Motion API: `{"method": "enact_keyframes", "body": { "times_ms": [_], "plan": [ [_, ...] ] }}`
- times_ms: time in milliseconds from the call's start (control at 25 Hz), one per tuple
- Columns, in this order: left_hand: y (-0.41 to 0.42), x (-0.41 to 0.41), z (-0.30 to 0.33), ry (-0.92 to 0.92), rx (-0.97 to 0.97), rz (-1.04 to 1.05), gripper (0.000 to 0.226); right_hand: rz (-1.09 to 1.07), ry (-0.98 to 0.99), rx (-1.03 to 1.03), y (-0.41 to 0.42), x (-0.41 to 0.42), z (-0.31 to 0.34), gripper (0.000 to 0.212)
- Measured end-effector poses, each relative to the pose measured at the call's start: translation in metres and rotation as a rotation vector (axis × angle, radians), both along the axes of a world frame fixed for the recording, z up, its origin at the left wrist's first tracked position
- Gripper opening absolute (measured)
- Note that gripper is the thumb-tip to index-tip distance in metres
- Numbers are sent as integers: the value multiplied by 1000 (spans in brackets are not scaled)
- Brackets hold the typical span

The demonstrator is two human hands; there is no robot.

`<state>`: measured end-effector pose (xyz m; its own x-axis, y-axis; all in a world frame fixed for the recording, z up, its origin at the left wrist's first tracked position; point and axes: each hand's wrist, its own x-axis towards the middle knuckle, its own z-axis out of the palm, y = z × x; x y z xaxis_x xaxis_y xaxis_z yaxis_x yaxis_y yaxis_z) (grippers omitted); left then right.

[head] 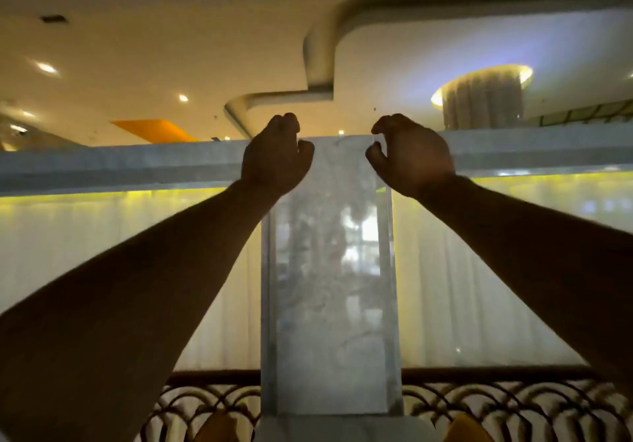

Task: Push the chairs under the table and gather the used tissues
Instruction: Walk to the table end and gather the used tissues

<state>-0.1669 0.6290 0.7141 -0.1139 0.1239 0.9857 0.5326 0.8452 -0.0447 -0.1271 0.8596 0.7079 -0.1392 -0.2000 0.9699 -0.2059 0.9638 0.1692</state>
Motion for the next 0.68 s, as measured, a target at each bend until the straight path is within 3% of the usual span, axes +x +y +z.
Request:
{"method": "enact_keyframes", "body": {
  "times_ms": [80,160,280,480,680],
  "plan": [
    [-3,-7,-30,201,-17,18,53,-2,243,97,2,-3,-32,51],
    [-7,-21,-59,150,-72,165,75,-141,146,103,7,-15,-63,68],
    [-15,-43,-100,10,-131,334,84,-268,-49,50,13,-34,-97,76],
    [-17,-67,-154,-168,-125,343,88,-353,-156,44,12,-59,-149,77],
    [-13,-73,-166,-211,-143,357,90,-368,-167,36,17,-66,-165,77]
  ]
}}
